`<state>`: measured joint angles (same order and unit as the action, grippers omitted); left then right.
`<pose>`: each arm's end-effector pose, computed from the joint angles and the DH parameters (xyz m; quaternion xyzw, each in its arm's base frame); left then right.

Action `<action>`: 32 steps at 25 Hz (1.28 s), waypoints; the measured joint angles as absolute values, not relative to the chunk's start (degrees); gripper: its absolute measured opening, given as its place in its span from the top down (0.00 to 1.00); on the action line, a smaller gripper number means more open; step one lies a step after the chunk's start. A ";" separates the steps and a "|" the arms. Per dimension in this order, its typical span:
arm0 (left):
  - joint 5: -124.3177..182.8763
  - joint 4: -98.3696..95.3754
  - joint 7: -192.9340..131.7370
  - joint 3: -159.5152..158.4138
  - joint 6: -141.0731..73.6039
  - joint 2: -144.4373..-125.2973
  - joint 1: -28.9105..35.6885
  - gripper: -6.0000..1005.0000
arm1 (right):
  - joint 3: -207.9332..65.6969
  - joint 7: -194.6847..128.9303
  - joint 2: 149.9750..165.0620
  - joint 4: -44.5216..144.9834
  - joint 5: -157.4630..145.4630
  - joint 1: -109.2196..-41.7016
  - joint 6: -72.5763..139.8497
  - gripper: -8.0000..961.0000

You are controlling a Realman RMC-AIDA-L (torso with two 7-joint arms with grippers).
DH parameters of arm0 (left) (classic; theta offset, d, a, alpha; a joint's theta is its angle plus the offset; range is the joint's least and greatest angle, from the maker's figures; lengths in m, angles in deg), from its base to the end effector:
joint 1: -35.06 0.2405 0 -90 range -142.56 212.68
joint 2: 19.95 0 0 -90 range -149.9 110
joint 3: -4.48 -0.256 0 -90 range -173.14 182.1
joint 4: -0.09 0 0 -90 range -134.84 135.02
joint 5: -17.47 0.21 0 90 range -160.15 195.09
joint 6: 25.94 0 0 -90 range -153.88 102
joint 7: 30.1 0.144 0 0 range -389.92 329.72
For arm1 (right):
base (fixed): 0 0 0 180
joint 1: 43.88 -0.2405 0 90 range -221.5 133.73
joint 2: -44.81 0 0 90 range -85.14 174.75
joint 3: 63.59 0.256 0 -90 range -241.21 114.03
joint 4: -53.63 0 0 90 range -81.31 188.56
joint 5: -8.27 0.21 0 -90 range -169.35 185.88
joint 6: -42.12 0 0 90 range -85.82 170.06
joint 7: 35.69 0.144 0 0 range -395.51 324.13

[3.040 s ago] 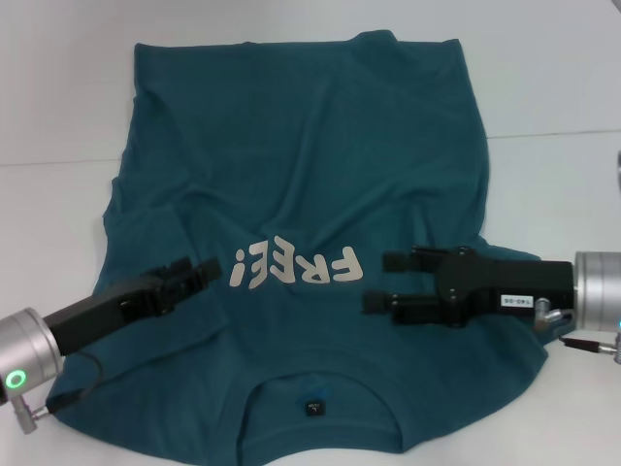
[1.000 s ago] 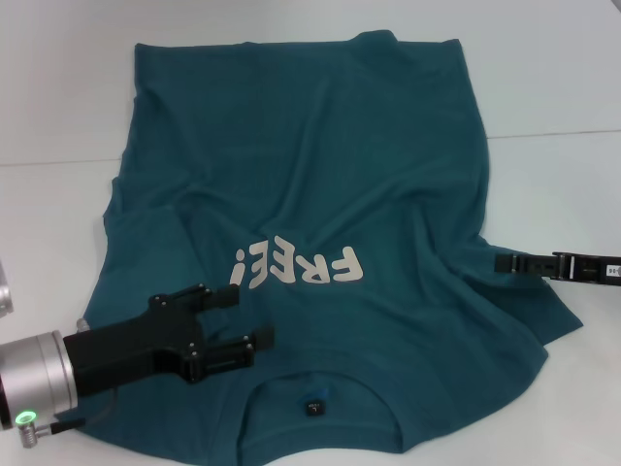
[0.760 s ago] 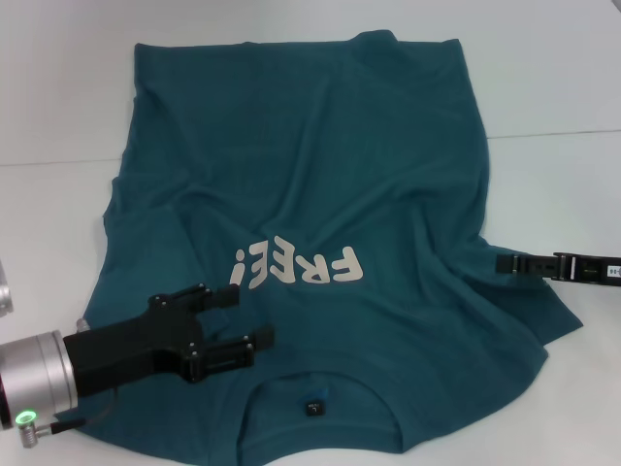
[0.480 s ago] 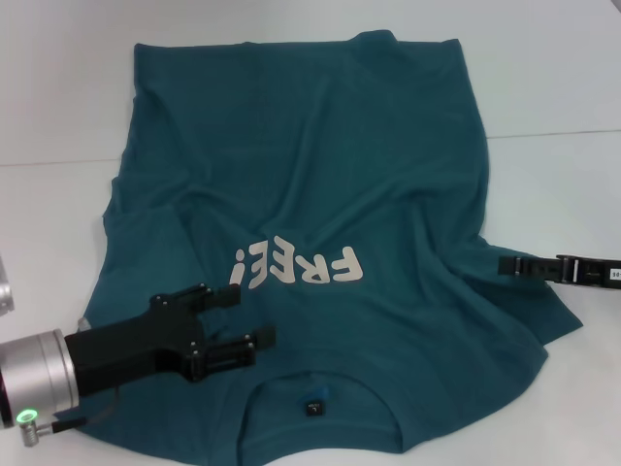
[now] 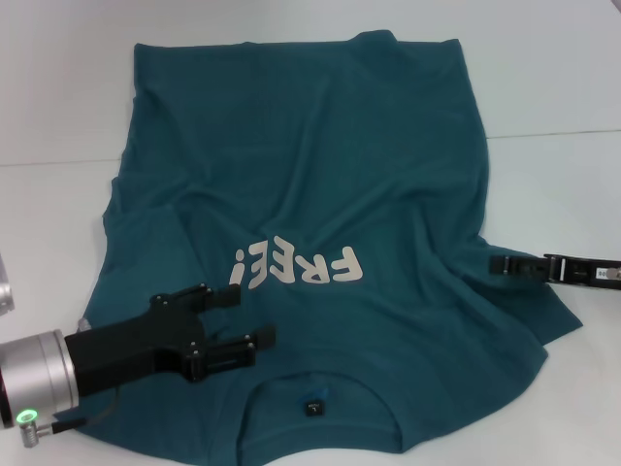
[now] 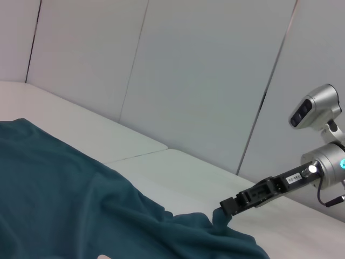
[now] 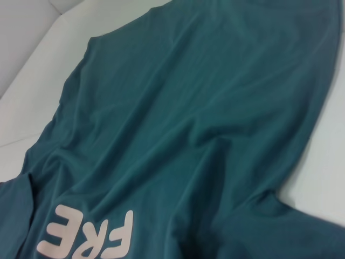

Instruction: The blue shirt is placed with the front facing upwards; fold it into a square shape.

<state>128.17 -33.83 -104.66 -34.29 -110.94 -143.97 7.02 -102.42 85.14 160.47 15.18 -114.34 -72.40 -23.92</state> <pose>-0.2598 0.3152 -0.0385 -0.9148 -0.2425 -0.2876 0.1467 0.3362 0.3605 0.0351 -0.7621 0.5645 0.1780 0.2624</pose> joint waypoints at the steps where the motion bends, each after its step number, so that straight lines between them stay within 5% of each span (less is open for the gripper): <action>1: 128.21 -33.83 -104.66 -34.27 -110.94 -143.97 7.03 0.18 | -102.40 85.13 160.57 15.18 -114.34 -72.47 -23.71 0.12; 9: 128.17 -33.83 -104.66 -34.12 -110.93 -143.97 7.23 0.18 | -102.27 84.73 160.73 15.26 -114.34 -72.33 -21.61 0.14; 25: 127.99 -33.83 -104.63 -34.01 -110.93 -143.97 7.23 0.18 | -102.17 84.49 160.73 15.23 -114.01 -72.12 -20.50 0.83; 32: 127.99 -33.83 -104.70 -34.01 -110.93 -143.97 7.35 0.18 | -102.16 83.75 161.13 15.21 -113.97 -72.01 -19.50 0.97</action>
<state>127.99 -33.83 -104.70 -34.01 -110.93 -143.97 7.35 -102.16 83.75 161.13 15.21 -113.97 -72.01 -19.50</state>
